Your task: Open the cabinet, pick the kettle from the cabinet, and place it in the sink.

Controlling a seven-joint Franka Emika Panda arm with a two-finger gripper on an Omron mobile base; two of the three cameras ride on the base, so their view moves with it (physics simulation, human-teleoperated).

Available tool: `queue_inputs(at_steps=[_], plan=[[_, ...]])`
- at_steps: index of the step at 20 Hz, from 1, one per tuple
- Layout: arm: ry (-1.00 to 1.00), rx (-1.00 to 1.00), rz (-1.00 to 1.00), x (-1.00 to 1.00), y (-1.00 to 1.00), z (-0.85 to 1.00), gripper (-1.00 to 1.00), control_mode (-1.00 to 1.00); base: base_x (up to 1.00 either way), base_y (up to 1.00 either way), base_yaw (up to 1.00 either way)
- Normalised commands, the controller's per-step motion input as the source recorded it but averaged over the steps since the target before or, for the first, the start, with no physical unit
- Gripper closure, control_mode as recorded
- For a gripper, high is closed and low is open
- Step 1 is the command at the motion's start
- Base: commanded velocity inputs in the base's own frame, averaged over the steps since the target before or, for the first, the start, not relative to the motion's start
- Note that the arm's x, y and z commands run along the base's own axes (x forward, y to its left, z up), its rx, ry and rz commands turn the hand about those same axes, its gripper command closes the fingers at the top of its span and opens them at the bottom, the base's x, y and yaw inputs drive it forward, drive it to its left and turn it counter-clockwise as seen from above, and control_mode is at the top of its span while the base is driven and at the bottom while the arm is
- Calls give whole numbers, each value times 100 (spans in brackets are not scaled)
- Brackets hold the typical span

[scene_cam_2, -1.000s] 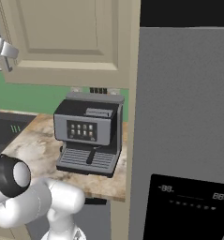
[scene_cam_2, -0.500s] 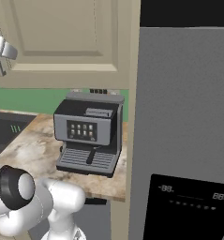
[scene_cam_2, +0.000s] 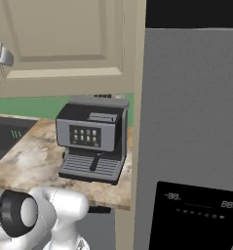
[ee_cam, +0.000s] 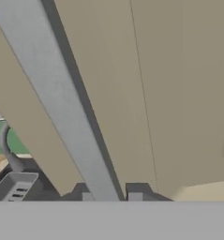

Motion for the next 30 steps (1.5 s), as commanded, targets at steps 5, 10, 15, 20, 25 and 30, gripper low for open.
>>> queue_inputs(at_steps=[5, 10, 15, 20, 25, 30], plan=[[0, 0, 4, -54, -6, 0, 100, -100, 0, 0, 0], [0, 0, 3, -54, -12, 0, 100, -100, 0, 0, 0], [0, 0, 3, -52, -23, 0, 100, -100, 0, 0, 0], [0, 0, 4, -52, -27, 0, 100, -100, 0, 0, 0], [-2, 0, 5, -52, -34, 0, 100, -100, 0, 0, 0], [-2, 0, 5, -49, -34, 0, 100, -100, 0, 0, 0]])
